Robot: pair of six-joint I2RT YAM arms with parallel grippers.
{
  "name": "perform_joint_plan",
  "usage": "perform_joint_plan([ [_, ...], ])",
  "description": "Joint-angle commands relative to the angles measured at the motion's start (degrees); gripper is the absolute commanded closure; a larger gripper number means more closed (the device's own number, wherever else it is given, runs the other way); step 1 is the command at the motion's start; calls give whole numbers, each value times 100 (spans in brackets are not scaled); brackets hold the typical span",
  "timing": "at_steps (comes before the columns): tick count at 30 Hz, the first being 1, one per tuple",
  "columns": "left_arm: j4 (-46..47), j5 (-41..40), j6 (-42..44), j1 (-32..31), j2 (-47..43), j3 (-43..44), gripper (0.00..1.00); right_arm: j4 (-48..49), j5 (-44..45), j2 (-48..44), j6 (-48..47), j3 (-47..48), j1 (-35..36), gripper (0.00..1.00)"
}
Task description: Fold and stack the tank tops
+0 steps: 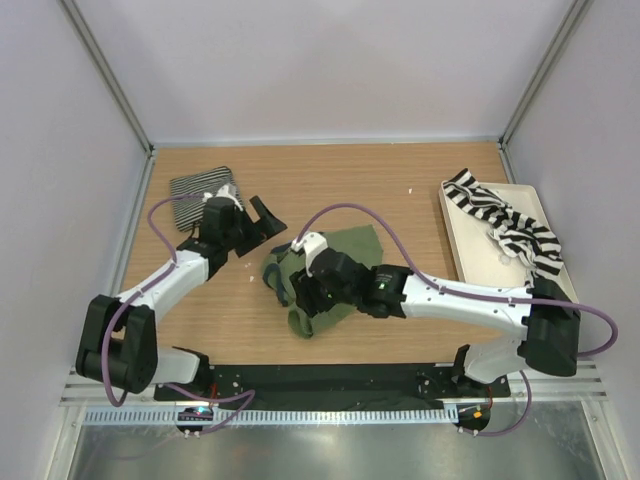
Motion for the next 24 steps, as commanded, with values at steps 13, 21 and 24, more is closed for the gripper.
perform_joint_plan([
  [13, 740, -1819, 306, -21, -1296, -1171, 13, -444, 493, 1792, 205, 1449, -548, 46],
  [21, 593, -1477, 305, -20, -1095, -1119, 18, -461, 633, 2504, 469, 1722, -644, 45],
  [24, 652, -1310, 305, -20, -963, -1057, 18, -602, 958, 2733, 548, 1758, -697, 61],
])
